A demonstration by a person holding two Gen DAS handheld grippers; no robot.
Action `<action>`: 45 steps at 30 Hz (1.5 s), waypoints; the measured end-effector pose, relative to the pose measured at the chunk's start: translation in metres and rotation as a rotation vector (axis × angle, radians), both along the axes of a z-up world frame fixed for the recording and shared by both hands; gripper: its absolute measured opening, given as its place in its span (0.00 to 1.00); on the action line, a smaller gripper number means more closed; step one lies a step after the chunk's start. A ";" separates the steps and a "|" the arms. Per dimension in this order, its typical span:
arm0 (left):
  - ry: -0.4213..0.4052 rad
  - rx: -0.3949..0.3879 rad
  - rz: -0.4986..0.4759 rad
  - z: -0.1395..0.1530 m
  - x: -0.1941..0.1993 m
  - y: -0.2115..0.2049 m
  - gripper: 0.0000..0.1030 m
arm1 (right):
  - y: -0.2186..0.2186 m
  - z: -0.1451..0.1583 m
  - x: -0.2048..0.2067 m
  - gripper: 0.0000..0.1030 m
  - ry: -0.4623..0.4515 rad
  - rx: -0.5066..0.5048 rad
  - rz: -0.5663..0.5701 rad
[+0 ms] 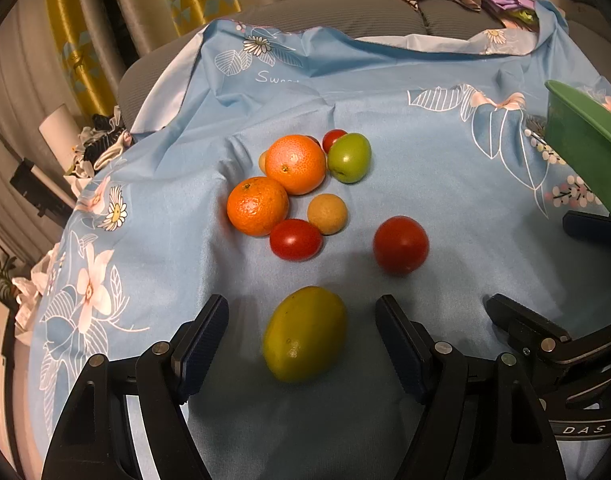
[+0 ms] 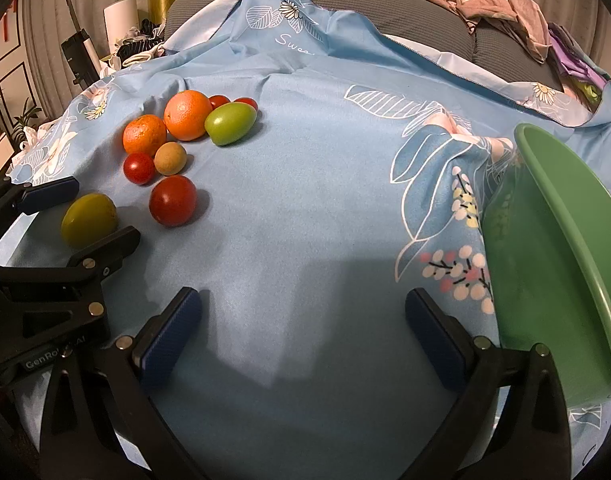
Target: Organize fruits
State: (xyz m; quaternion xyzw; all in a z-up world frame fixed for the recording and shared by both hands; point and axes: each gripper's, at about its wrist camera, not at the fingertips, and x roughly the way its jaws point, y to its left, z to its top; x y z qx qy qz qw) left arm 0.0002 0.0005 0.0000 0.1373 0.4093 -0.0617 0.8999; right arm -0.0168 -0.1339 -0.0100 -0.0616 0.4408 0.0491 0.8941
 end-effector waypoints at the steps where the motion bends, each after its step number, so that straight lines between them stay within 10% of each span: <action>1: 0.000 0.000 0.000 0.000 0.000 0.000 0.74 | 0.000 0.000 0.000 0.99 0.000 0.000 0.000; 30: 0.027 0.000 0.007 -0.001 0.000 0.002 0.74 | 0.000 0.000 0.000 0.99 -0.001 0.000 0.000; 37: 0.048 -0.206 0.043 0.023 -0.005 0.031 0.72 | 0.002 0.001 0.004 0.98 0.033 0.005 -0.037; 45: 0.059 -0.410 0.158 0.043 0.000 0.070 0.57 | -0.005 0.030 -0.005 0.68 0.000 0.145 -0.026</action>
